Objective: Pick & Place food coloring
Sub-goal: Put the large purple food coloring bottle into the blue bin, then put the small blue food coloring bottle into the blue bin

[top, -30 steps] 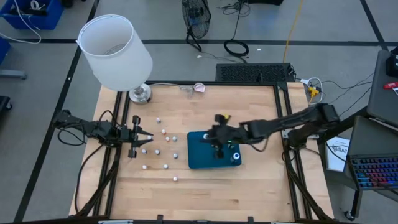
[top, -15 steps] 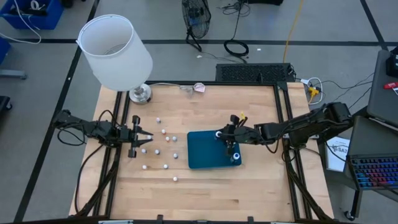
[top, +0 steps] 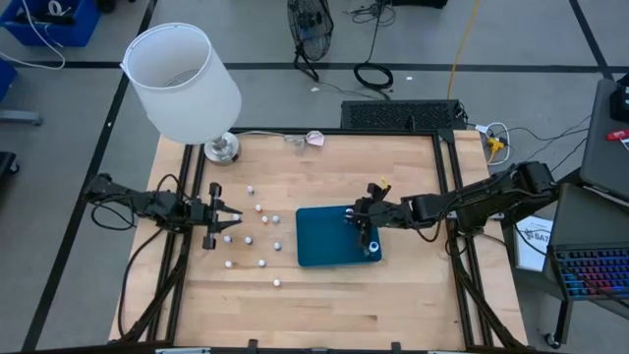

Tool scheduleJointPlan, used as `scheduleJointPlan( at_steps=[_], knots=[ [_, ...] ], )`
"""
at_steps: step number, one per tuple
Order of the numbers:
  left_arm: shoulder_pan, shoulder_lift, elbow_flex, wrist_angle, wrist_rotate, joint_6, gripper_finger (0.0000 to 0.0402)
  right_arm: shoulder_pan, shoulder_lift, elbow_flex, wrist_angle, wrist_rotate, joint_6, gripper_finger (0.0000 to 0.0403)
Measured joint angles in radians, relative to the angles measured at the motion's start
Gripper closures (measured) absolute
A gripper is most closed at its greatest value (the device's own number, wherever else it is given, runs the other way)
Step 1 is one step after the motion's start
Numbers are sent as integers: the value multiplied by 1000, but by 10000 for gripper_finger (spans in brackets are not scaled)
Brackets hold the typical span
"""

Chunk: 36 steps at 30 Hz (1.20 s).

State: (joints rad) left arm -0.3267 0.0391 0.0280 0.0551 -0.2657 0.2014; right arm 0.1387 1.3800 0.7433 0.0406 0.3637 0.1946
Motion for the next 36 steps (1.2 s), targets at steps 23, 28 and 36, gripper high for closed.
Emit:
scheduleJointPlan(
  at_steps=[23, 28, 36],
  knots=[
    [0, 0, 0, 0, 2, 0, 295, -8, 0, 1, -40, 0, 80, 174],
    [0, 0, 0, 0, 2, 0, 295, -8, -23, 1, 34, -1, 49, 180],
    [0, 0, 0, 0, 2, 0, 295, 0, -241, 2, 0, -35, 32, 190]
  ],
)
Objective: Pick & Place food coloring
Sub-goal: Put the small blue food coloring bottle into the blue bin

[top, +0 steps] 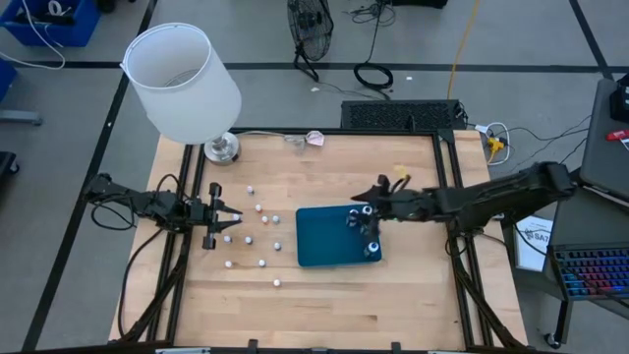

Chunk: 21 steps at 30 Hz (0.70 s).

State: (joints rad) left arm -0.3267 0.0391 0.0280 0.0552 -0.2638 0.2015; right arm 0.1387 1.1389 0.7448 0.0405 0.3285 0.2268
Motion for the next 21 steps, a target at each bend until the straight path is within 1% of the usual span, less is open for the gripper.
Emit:
scheduleJointPlan(
  at_steps=[7, 10, 16, 21],
  knots=[
    [0, 0, 0, 0, 0, 0, 295, 0, -274, 0, -183, -123, -3, 191],
    [0, 0, 0, 0, 0, 0, 295, 0, -355, 0, -187, -123, -4, 191],
    [0, 0, 0, 0, 0, 0, 295, 0, -453, 0, -231, -123, -19, 191],
    [0, 0, 0, 0, 0, 0, 295, 0, -509, 0, -358, -122, -163, 190]
  ],
)
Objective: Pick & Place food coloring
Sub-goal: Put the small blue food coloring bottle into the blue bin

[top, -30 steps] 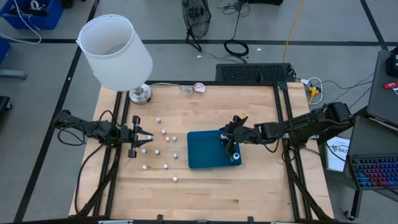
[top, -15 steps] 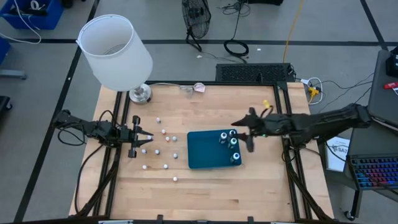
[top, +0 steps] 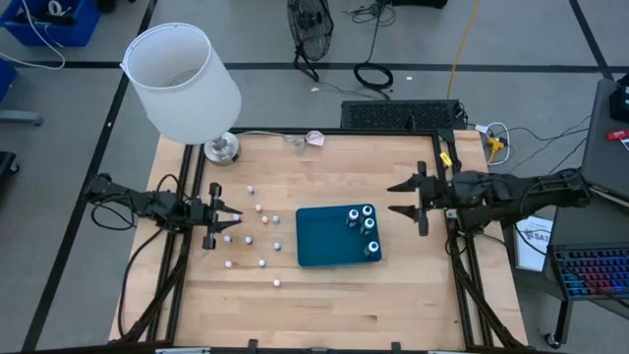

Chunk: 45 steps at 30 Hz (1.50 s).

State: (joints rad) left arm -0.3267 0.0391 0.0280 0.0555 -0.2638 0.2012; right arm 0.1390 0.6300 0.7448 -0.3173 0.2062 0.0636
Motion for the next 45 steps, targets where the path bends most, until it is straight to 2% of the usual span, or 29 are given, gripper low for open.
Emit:
scheduleJointPlan(
  at_steps=[4, 8, 11, 17, 20, 24, 29, 36, 45],
  knots=[
    [0, 0, 0, 0, 0, 0, 295, 0, -35, 0, -198, 1, -80, 190],
    [0, 0, 0, 0, 0, 0, 295, 0, -40, -5, -328, -1, 11, 190],
    [0, 0, 0, 0, 0, 0, 295, 0, -40, -65, -248, 3, 71, 190],
    [0, 0, 0, 0, 0, 0, 295, -1, -96, -251, 84, 1, 5, 191],
    [-1, 0, 0, 0, 0, 0, 295, -2, -161, -312, 180, -1, -27, 190],
    [-1, 0, 0, 0, 0, 0, 295, -2, -284, -345, 208, -4, -48, 190],
    [-1, 0, 0, 0, 0, 0, 295, -2, -444, -385, 248, -85, -71, 191],
    [0, 0, 0, 0, 0, 0, 295, -2, -623, -511, 364, -78, -114, 190],
    [0, 0, 0, -2, 0, 0, 295, -2, -621, -603, 418, -45, -124, 190]
  ],
)
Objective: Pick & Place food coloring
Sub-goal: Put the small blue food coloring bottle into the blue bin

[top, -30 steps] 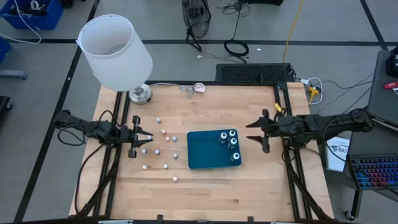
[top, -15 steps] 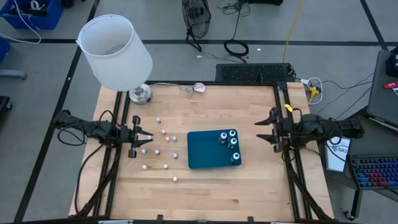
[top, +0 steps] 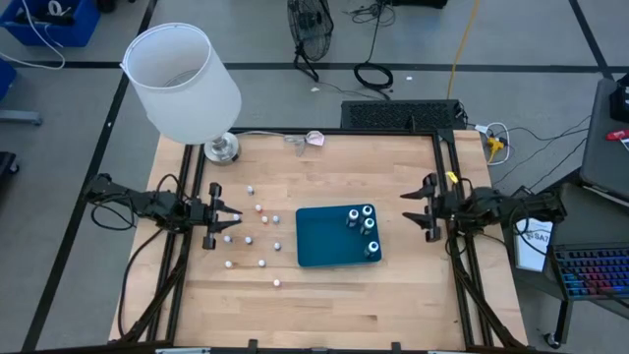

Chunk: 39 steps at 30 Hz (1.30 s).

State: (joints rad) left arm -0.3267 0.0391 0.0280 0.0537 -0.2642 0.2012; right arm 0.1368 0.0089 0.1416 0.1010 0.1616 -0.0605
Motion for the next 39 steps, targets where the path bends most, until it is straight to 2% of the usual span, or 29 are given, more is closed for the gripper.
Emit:
scheduleJointPlan(
  at_steps=[7, 13, 39],
  knots=[
    [0, 0, 0, 2, 0, 0, 295, -1, -1, -45, 1, 1, 21, 190],
    [0, 0, 0, 2, 0, 0, 295, -1, 0, -75, 0, 73, 17, 190],
    [0, 0, 0, 2, 0, 0, 295, -1, 0, -87, -7, 73, -23, 191]
  ],
)
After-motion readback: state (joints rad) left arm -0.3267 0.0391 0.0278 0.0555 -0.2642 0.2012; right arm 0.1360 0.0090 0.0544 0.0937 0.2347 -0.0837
